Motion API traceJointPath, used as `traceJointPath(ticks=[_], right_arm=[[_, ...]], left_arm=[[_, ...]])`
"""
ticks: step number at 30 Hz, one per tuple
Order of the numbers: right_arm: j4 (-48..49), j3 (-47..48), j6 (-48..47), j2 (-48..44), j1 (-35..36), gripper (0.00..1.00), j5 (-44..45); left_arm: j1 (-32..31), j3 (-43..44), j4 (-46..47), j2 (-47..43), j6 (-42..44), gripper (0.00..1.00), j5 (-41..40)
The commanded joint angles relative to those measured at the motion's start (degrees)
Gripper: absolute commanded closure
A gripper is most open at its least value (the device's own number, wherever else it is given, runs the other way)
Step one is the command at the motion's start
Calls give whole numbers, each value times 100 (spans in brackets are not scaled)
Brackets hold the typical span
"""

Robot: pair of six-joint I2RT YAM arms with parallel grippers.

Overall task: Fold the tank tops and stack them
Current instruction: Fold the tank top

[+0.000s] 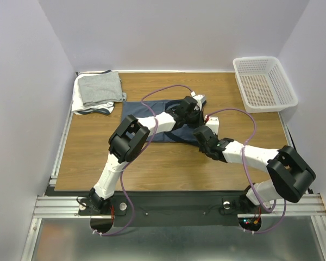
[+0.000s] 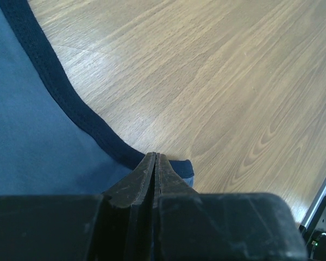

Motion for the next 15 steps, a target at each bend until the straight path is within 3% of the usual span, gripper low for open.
traceJointPath(ticks=[1,6,7,8,15], right_arm=[[243,310,54,61,45,67,214],[305,353,37,167,45,68,214],[305,362,37,176,45,70,223],[313,388,37,193,45,78,223],[156,599,-25,44,45,91,407]], left_arm=[[3,-88,187,-426,127,88,138],[3,-124,205,-452,145,88,138],[3,-124,205,-452,153,88,156],[3,-141,222,-452,162,88,164],[12,-299,301,-496,233,93,191]])
